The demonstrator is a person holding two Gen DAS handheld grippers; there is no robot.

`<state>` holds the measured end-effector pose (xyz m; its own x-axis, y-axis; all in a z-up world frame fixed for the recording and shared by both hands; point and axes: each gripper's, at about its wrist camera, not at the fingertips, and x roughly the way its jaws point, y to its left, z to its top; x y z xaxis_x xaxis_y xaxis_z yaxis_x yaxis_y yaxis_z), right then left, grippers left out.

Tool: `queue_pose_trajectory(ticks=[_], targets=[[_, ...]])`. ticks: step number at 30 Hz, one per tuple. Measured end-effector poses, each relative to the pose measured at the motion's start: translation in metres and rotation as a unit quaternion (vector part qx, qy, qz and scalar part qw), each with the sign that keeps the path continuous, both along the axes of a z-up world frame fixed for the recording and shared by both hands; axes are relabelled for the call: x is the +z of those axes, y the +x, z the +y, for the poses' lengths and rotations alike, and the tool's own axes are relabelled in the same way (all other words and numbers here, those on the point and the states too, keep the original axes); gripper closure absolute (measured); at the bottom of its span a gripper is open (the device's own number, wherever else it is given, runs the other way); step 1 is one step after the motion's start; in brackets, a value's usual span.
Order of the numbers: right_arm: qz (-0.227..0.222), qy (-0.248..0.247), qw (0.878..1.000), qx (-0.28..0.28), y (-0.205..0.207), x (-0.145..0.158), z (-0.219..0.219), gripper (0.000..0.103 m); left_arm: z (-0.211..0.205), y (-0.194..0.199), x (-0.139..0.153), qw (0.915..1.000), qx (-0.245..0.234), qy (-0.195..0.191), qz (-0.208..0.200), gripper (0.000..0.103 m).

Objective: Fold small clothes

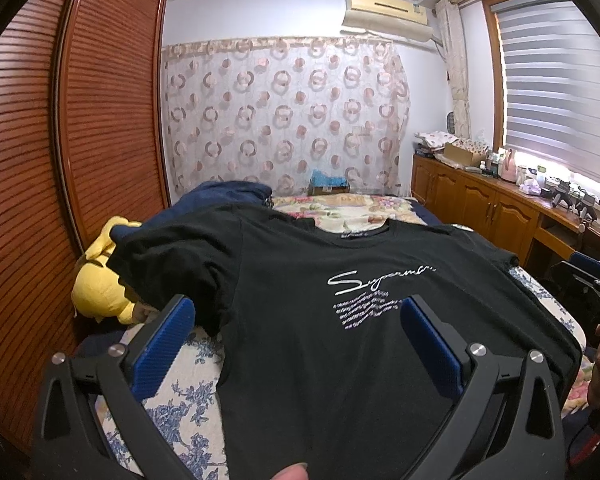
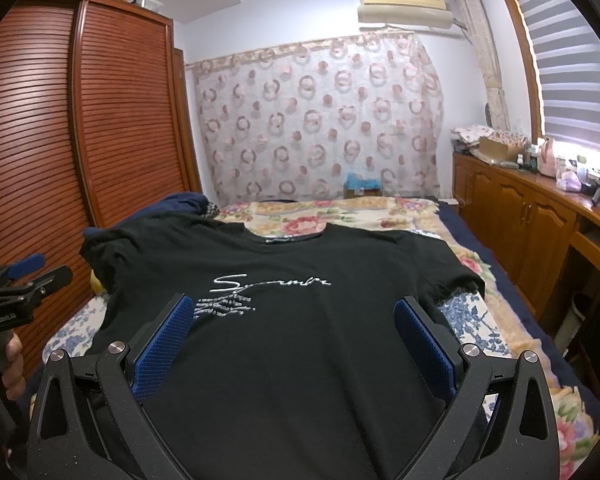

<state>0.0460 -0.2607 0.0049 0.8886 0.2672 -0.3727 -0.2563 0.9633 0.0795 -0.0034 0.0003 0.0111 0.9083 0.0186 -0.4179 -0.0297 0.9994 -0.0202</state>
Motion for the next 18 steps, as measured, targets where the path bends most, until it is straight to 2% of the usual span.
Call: queue_pose_trajectory(ticks=[7, 18], targets=[[0.005, -0.003, 1.0, 0.02, 0.006, -0.01, 0.01, 0.001, 0.029, 0.012, -0.015, 0.9994, 0.026, -0.005, 0.021, 0.0], [0.005, -0.015, 0.998, 0.058, 0.028, -0.024, 0.052, 0.001, 0.082, 0.024, -0.035, 0.9978, 0.05, -0.012, 0.042, 0.0]])
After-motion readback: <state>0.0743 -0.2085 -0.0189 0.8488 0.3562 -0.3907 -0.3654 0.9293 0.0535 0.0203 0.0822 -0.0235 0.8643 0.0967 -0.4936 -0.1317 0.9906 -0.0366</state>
